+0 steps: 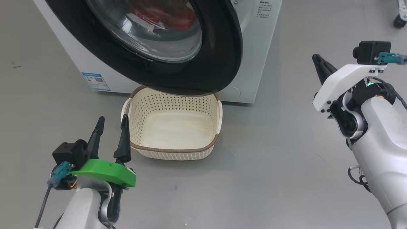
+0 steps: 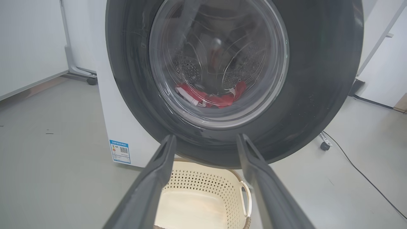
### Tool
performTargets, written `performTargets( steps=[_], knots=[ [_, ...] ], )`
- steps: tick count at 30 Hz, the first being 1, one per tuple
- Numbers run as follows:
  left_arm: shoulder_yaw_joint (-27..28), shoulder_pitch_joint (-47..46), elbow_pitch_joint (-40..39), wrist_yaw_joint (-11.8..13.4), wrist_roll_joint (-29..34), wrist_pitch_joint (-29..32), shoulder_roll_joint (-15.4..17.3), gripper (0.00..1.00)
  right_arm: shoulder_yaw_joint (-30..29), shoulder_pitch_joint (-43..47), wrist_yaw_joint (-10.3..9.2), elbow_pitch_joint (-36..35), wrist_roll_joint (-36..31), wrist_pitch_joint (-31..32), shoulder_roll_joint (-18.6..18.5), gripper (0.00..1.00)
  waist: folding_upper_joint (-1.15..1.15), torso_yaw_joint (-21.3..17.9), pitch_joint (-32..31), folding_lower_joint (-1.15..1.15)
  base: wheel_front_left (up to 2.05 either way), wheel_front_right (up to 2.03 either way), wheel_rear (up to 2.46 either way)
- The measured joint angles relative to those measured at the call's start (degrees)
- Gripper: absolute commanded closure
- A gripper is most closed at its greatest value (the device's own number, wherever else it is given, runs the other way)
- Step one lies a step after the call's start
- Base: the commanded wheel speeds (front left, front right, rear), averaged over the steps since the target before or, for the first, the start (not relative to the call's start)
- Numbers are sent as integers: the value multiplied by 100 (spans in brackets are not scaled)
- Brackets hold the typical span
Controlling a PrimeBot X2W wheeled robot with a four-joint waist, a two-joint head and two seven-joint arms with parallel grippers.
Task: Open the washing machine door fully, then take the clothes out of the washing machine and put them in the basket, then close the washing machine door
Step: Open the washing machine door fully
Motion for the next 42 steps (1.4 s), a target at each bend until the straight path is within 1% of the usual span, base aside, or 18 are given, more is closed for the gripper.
performTargets(
  steps=[6, 7, 13, 17, 19, 20, 21, 22, 27, 30, 33, 42],
  knots=[
    [34, 63, -10, 0, 57, 0, 4, 0, 69, 466, 10, -169, -191, -517, -62, 100, 0, -208, -151, 0, 0, 0, 0],
    [54, 91, -13, 0, 57, 0, 4, 0, 85, 605, 30, -238, -292, -699, -86, 100, 0, -256, -198, 0, 0, 0, 0],
    [151, 204, -41, 0, 87, 0, 10, 0, 7, 1009, 23, -478, -361, -1278, -97, 100, 0, -373, -320, 0, 0, 0, 0],
    [198, 265, -70, 0, 99, 0, 15, 0, -83, 1274, -60, -650, -422, -1702, -71, 100, 0, -436, -382, 0, 0, 0, 0],
    [209, 300, -79, 0, 99, 0, 15, 0, -172, 1387, -133, -745, -422, -1917, -30, 100, 0, -462, -403, 0, 0, 0, 0],
    [212, 315, -89, 1, 99, 0, 16, 0, -221, 1452, -158, -794, -417, -2006, -4, 87, 0, -475, -413, 0, 0, 0, 0],
    [213, 324, -96, 0, 100, 0, 18, 0, -250, 1514, -185, -839, -416, -2098, 16, 42, 0, -486, -419, 0, 0, 0, 0],
    [213, 334, -108, 0, 100, 0, 16, 0, -281, 1584, -212, -881, -416, -2191, 34, 0, 0, -495, -423, 0, 0, 0, 0],
    [229, 402, -138, 0, 116, 0, 18, 0, -380, 1937, -230, -1039, -378, -2217, 186, 0, 0, -527, -433, 0, 0, 0, 0],
    [245, 426, -145, 1, 146, 0, 18, 0, -387, 2065, -274, -1167, -411, -2219, 198, 0, 0, -544, -440, 0, 0, 0, 0],
    [279, 439, -153, 0, 147, 0, 18, 0, -486, 2186, -281, -1296, -414, -2227, 243, 0, 0, -556, -449, 0, 0, 0, 0],
    [318, 553, -170, 0, 156, 0, 18, 0, -517, 2565, -285, -1622, -608, -2242, 293, 0, 0, -549, -488, 0, 0, 0, 0]
  ],
)
